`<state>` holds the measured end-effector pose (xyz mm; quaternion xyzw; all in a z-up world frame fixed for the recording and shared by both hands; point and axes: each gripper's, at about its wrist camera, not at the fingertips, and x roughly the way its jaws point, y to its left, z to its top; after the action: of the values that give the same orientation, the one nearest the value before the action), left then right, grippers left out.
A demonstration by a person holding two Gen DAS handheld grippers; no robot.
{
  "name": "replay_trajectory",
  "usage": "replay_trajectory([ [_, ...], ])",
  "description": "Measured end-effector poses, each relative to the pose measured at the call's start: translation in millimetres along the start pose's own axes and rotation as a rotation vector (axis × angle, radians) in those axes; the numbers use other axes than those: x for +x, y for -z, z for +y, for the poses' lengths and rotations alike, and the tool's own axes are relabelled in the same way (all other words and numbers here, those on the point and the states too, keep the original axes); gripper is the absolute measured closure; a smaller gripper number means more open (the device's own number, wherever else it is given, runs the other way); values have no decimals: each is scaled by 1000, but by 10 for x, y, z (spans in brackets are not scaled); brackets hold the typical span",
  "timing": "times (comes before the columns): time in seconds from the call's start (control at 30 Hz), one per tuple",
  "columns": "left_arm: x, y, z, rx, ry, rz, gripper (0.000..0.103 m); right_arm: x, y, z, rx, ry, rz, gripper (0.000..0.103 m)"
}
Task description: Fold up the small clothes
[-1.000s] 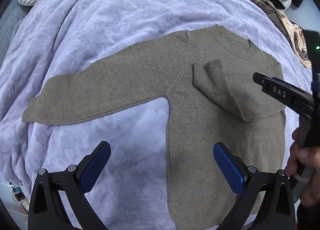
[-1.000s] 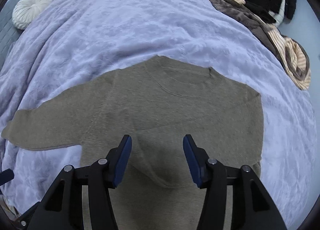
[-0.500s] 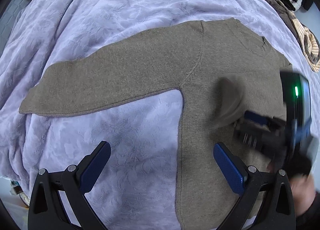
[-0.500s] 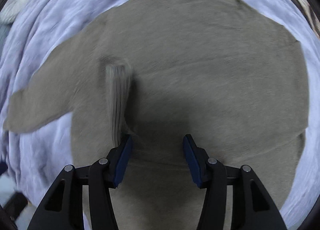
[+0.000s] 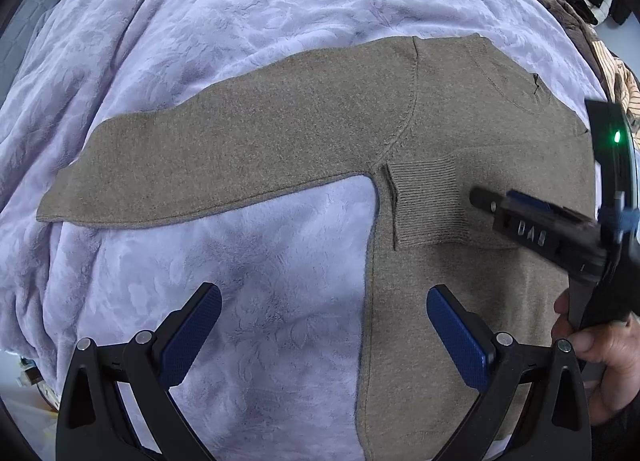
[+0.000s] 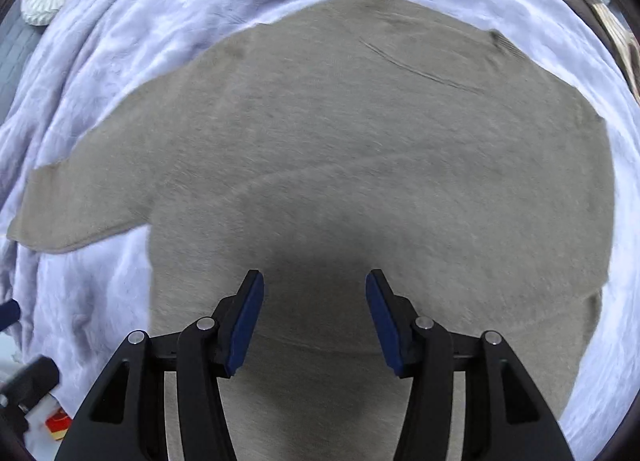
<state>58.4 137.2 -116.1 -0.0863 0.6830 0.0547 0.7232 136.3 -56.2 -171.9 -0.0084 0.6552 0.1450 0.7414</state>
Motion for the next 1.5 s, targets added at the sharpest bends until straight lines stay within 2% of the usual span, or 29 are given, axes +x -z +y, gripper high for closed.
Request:
replay_trajectory([
  [0.07,14,15,32,-10,-4,5,0,-12,-85,12,67,-49,-18,43],
  [0.13,28,28,63,-17,-9,10,0,16,-192,26,130,-74,-23,34],
  [0.27,42,43,100,-30,-16,13,0,266,-348,98,188,-17,12,31],
  [0.3,44,44,105,-32,-15,13,0,354,-388,95,190,-2,46,35],
  [0.33,44,44,108,-33,-14,12,0,424,-391,121,181,10,66,43],
  [0.37,42,44,109,-33,-14,11,0,432,-389,152,162,18,62,71],
  [0.4,38,43,114,-35,-12,8,0,410,-389,173,154,10,56,92],
  [0.47,30,39,129,-45,-4,6,0,268,-386,217,147,-15,21,99],
  [0.6,40,3,146,-50,6,4,0,-23,-433,388,111,-105,-74,103],
  [0.7,54,-7,160,-45,1,9,0,69,-534,588,41,-62,-57,103],
  [0.77,45,-3,193,-50,2,2,0,170,-560,572,70,-69,7,102],
  [0.83,56,6,239,-61,8,5,0,161,-447,471,116,-68,27,100],
  [0.87,72,11,257,-68,10,9,0,147,-398,412,150,-73,31,93],
  [0.93,104,17,278,-77,14,18,0,174,-322,302,226,-92,46,60],
  [0.97,112,20,285,-79,15,19,0,187,-305,261,255,-90,46,32],
  [1.0,109,26,291,-80,14,18,0,200,-302,249,270,-80,37,27],
  [1.03,105,33,297,-79,13,14,0,251,-293,261,271,-69,32,27],
  [1.07,103,39,307,-79,12,12,0,317,-297,292,261,-58,49,30],
  [1.1,108,46,319,-80,11,14,0,468,-321,324,245,-43,93,59],
  [1.13,117,52,329,-82,11,17,0,590,-319,372,229,-15,140,75],
  [1.2,125,60,357,-90,11,20,0,642,-313,423,197,17,137,90],
  [1.27,115,59,387,-103,17,16,0,539,-315,433,200,-8,112,98],
  [1.43,121,33,422,-114,30,11,0,106,-343,536,155,-50,-9,98],
  [1.5,138,28,426,-109,29,13,0,99,-415,565,153,-55,-24,98],
])
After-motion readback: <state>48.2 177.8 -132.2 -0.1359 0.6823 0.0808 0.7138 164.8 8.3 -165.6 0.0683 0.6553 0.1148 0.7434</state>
